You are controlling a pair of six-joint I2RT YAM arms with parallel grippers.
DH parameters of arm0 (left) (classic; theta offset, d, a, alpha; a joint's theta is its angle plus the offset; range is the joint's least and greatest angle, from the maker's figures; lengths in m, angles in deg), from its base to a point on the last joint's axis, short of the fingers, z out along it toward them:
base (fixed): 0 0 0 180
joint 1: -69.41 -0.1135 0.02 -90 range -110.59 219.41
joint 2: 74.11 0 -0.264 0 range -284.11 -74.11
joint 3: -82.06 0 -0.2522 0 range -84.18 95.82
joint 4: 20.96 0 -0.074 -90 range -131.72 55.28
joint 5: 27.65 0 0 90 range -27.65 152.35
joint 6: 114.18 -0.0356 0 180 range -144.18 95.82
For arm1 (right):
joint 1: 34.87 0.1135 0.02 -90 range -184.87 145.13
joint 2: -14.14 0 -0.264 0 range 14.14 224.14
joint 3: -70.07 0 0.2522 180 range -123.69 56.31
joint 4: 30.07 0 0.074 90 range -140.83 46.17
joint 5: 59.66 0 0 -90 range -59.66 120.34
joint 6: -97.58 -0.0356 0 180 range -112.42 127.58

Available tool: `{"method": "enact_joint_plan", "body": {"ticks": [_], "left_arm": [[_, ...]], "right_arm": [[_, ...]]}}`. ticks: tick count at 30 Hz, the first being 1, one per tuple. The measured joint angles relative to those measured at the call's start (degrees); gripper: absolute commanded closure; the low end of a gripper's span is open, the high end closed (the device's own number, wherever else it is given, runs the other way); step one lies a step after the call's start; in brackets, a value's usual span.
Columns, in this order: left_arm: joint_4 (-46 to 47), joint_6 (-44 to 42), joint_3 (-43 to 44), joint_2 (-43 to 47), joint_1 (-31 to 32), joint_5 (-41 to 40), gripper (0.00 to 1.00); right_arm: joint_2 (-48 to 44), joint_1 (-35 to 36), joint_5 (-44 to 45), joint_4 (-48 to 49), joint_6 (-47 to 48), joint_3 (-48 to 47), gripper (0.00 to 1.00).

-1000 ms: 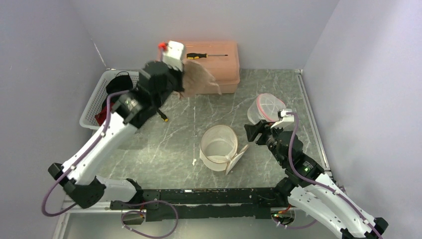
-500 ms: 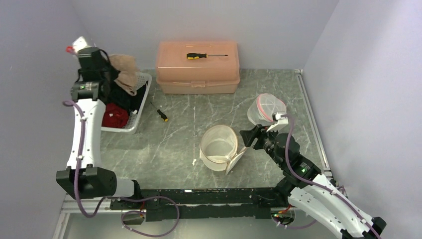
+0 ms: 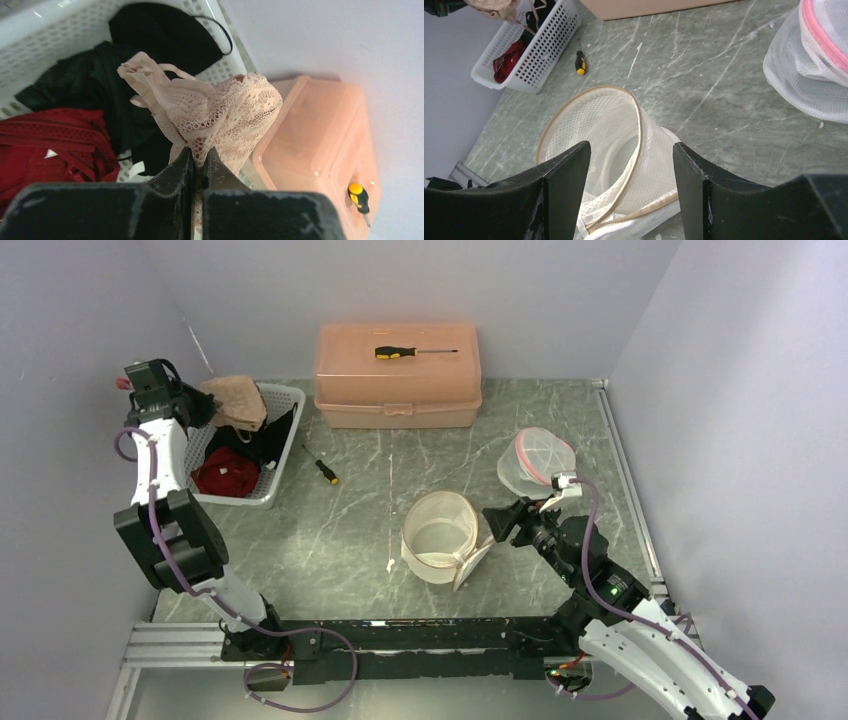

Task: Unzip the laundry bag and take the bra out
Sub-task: Place the bra in the bin.

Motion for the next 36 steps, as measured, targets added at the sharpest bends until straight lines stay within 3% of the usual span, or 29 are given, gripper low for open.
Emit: {"method": "enact_joint_plan", "body": {"ticks": [8, 24, 29, 36], "left_arm": [[5.4, -0.07, -1.92, -2.67, 1.2, 4.66, 0.97], [8.79, -8.87, -6.56, -4.9, 8.13, -7.76, 0.97], [9.03, -9.88, -7.63, -5.81, 8.28, -9.7, 0.9], [8.96, -10.29, -8.74, -6.8, 8.15, -11.02, 0.64]], "right_arm": [[0.22, 0.0, -0.2, -0.39, -0.31, 0.33, 0.35], [1.14, -0.02, -0.15, -1.42, -0.28, 0.39, 0.35], [1.31, 0.0, 0.02, -1.51, -0.26, 0.39, 0.35], [1.31, 0.0, 0.07, -1.64, -0.24, 0.39, 0.35]]}}
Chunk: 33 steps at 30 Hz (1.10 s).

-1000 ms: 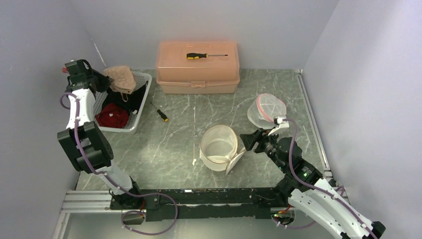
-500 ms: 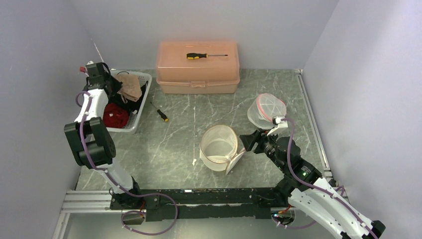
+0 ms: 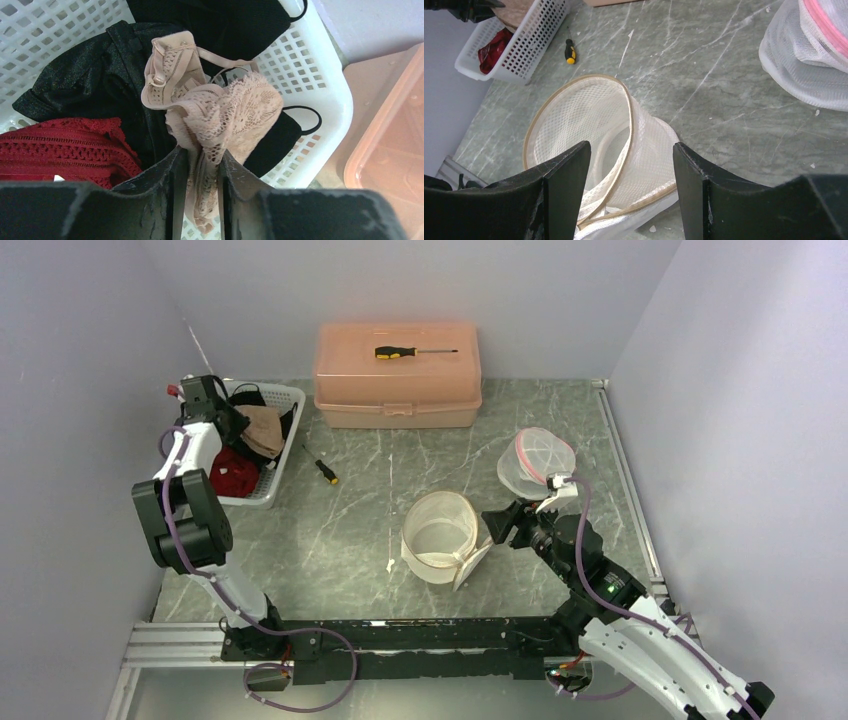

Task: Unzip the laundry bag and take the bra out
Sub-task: Place the bra in the bin.

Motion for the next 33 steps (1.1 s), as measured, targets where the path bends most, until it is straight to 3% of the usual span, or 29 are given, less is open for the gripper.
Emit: {"method": "enact_joint_plan", "body": {"ticks": [13, 21, 27, 33], "left_arm": [[-0.46, 0.11, -1.55, 0.39, -0.02, -2.25, 0.51], [-1.11, 0.83, -4.55, 5.97, -0.02, -5.99, 0.44], [-0.94, 0.92, -4.72, 11.41, 0.68, -4.76, 0.57], [-0.24, 0.52, -4.96, 11.1, 3.78, -3.89, 0.69]], "right_arm": [[-0.52, -0.02, 0.26, -0.2, 0.2, 0.0, 0.35], [-1.25, -0.02, 0.33, -0.5, 0.22, 0.0, 0.35], [-1.16, -0.02, 0.17, -0.46, 0.66, 0.0, 0.35], [-0.81, 0.0, -0.09, -0.46, 0.68, 0.0, 0.35]]}}
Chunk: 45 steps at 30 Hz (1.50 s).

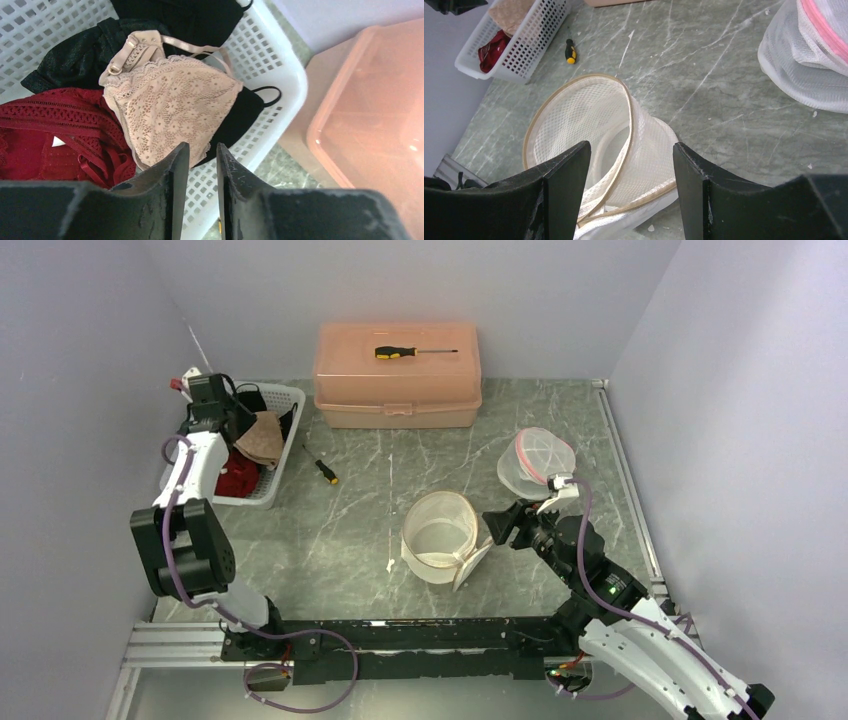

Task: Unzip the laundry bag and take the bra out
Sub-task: Place the bra in the bin, then close the laundry bag at the center of the board.

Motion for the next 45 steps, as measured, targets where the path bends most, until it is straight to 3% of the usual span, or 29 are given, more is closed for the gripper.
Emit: {"method": "enact_joint_plan", "body": {"ticks": [12, 19, 21, 26, 30, 31, 32, 36, 39, 45], "left_arm": [[-1.49, 0.0, -1.66, -9.77, -2.8, -5.27, 0.7], [-2.82, 0.13, -1.6, -11.19, -2.56, -4.96, 0.66], [-3.3, 0.17, -1.64, -9.7, -2.4, -4.68, 0.62], [-4.63, 1.27, -3.87, 2.21, 0.0, -4.24, 0.35], [-6.1, 2.19, -5.14, 14.62, 5.9, -4.72, 0.32], [-6.34, 2.19, -5.33, 17.55, 8.59, -5.14, 0.09], [-6.54, 2.14, -5.62, 19.69, 11.15, -5.25, 0.05], [-7.54, 0.87, -7.56, 25.46, 25.94, -5.44, 0.05], [-8.79, -1.18, -7.61, 24.59, 37.11, -3.87, 0.05], [-11.96, -8.07, -6.4, 15.54, 47.43, 3.34, 0.05]], "right_arm": [[-0.9, -0.02, 0.02, -0.48, 0.44, 0.0, 0.35], [-0.79, 0.0, -0.2, -0.48, 0.61, 0.0, 0.34], [-0.72, -0.02, -0.22, -0.48, 0.61, 0.0, 0.34], [0.24, -0.02, -0.22, -0.46, 0.61, 0.0, 0.34], [1.09, -0.02, -0.2, -0.46, 0.85, -0.02, 0.33], [1.31, 0.0, -0.2, -0.48, 0.96, -0.02, 0.33], [1.49, 0.0, -0.2, -0.48, 1.03, -0.02, 0.33], [2.6, 0.0, 0.04, -0.96, 1.11, -0.46, 0.33], [3.37, 0.0, 0.55, -1.49, 1.2, -1.22, 0.33], [2.95, 0.0, 2.45, -3.39, 1.22, -2.14, 0.33]]}}
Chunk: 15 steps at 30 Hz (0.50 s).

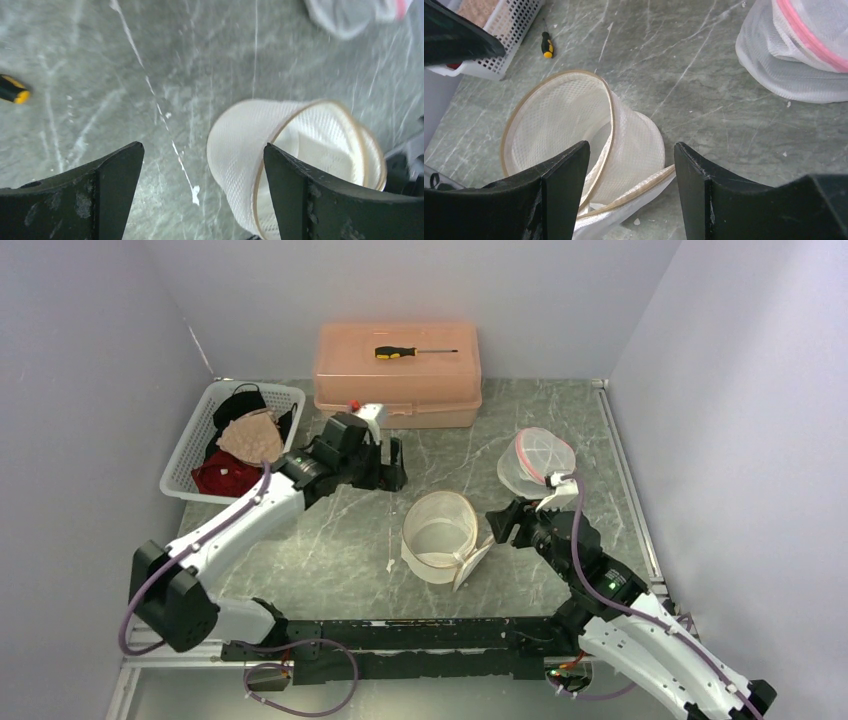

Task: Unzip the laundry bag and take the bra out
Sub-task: Close the laundry bag at the center of the board.

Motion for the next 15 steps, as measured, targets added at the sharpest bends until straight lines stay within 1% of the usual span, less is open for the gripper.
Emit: {"method": "enact_joint_plan", "body": {"ticks": [3, 9, 12, 15], "left_arm": [[-1.75, -4.48, 0.37, -4.11, 0.44, 6.86, 0.05], [-3.72, -12.13, 4.22, -12.44, 0.35, 19.65, 0.05], [-3.76, -14.25, 4.59, -14.38, 0.33, 25.16, 0.05], [-4.44, -15.56, 5.38, -15.15, 0.48, 28.46, 0.05]], "right_arm": [[-0.94, -0.02, 0.66, -1.07, -0.02, -0.48, 0.33], [-2.03, -0.04, 0.11, -2.25, -0.37, -0.68, 0.33], [-2.62, -0.04, -0.94, -2.36, -0.9, -0.68, 0.34], [-2.84, -0.07, -1.6, -2.34, -1.42, -0.68, 0.34]]}}
